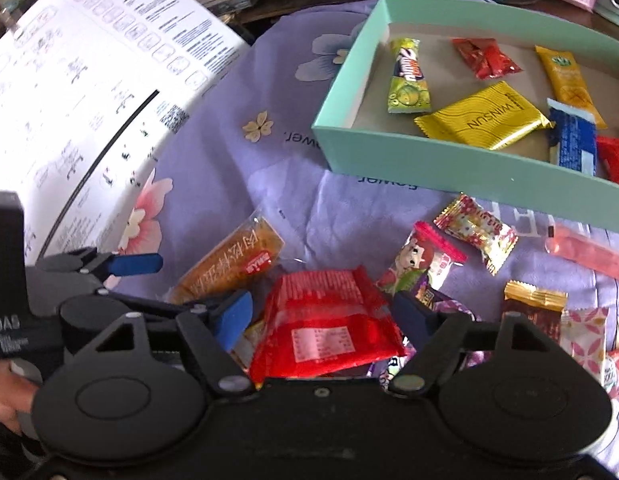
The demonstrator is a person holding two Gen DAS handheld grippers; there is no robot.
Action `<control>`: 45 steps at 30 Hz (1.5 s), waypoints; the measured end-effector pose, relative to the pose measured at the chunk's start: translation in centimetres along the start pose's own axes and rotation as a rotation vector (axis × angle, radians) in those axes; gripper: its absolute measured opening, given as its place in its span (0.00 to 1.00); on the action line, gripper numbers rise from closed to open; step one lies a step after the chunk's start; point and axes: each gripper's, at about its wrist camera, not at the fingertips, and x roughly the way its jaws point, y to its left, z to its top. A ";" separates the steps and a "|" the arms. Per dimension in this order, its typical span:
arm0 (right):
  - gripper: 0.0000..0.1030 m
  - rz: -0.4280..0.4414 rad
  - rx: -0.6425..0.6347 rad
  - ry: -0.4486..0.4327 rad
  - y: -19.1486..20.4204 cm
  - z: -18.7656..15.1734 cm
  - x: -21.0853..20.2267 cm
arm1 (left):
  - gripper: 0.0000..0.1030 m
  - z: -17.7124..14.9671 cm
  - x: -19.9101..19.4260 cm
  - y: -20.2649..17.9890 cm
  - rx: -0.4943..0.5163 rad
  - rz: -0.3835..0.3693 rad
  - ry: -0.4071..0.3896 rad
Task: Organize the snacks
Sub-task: 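Move left gripper to orange bread packet while right gripper approaches red packet, then grasp orange bread packet with left gripper while right gripper grasps red packet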
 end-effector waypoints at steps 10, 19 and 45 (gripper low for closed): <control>0.71 -0.092 -0.121 -0.011 1.1 -0.5 0.0 | 1.00 0.4 0.3 1.7 -0.076 0.042 -0.026; 0.71 -0.060 -0.150 0.030 1.9 0.9 2.7 | 1.00 0.3 0.6 2.0 -0.076 0.045 -0.031; 0.31 0.007 -0.090 -0.036 1.6 0.9 1.5 | 0.37 0.5 -0.7 0.1 -0.040 0.080 -0.079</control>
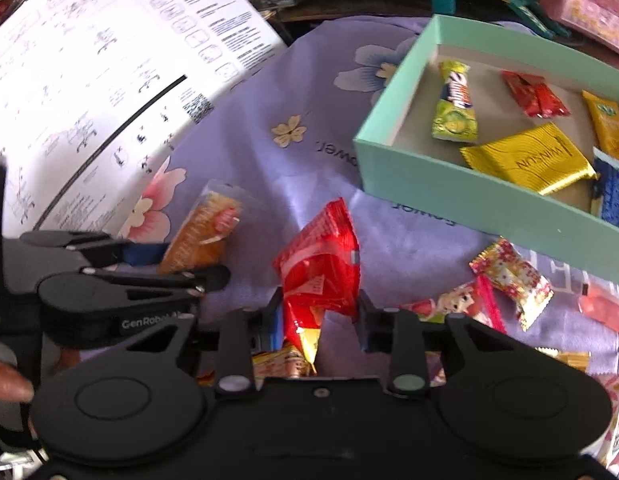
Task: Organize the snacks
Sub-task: 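Grasp orange bread packet with left gripper while right gripper grasps red packet, then carry both snacks into the green box and open both grippers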
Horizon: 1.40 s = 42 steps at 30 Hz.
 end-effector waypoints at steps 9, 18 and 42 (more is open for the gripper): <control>0.31 0.015 0.053 -0.060 -0.9 -0.2 -2.9 | 0.35 0.5 -1.3 0.0 -0.052 -0.032 0.002; 0.31 0.005 0.119 -0.158 -3.2 0.5 -6.7 | 0.35 3.3 -5.1 -2.2 -0.007 -0.076 -0.091; 0.33 -0.125 0.337 -0.225 -16.1 4.2 -7.9 | 0.35 15.1 0.8 -13.7 0.142 -0.140 -0.101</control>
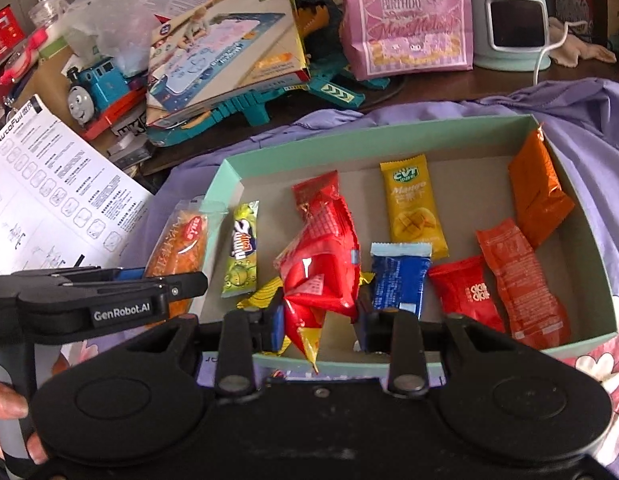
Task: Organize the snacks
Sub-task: 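Carry both snacks into the green box and open both grippers, then move left gripper to striped snack bag while right gripper approaches purple grape bag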
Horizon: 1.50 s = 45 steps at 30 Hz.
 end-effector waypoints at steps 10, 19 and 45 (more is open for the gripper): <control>1.00 -0.054 0.019 -0.082 0.3 0.6 -0.1 | 1.00 0.0 -0.5 -0.4 0.030 0.092 -0.053; 1.00 -0.067 0.036 -0.083 0.4 0.0 -1.4 | 1.00 -0.7 -2.1 -0.9 0.022 0.069 -0.040; 1.00 -0.032 -0.017 -0.028 3.3 -7.2 -6.8 | 1.00 -11.7 -7.8 0.4 0.007 0.037 0.046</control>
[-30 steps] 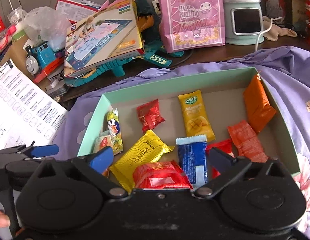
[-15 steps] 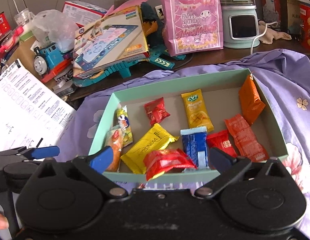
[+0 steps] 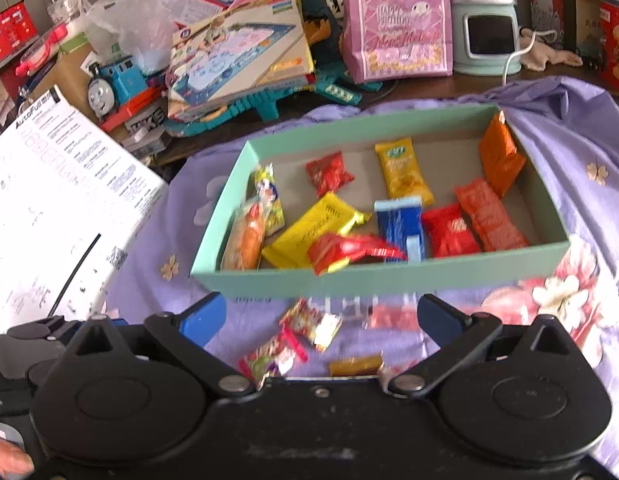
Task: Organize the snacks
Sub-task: 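Move left gripper to striped snack bag while right gripper approaches purple grape bag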
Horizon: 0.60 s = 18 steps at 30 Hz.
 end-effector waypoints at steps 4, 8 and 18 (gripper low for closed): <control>1.00 0.025 -0.002 0.060 0.4 -1.8 0.9 | 1.00 -2.4 0.4 -0.1 0.005 -0.003 0.038; 1.00 0.064 -0.012 0.119 1.1 -3.6 1.8 | 1.00 -4.2 0.9 -0.4 0.022 0.027 0.062; 0.84 0.080 -0.043 0.210 2.2 -6.0 3.3 | 1.00 -6.5 1.1 0.3 0.008 0.016 0.077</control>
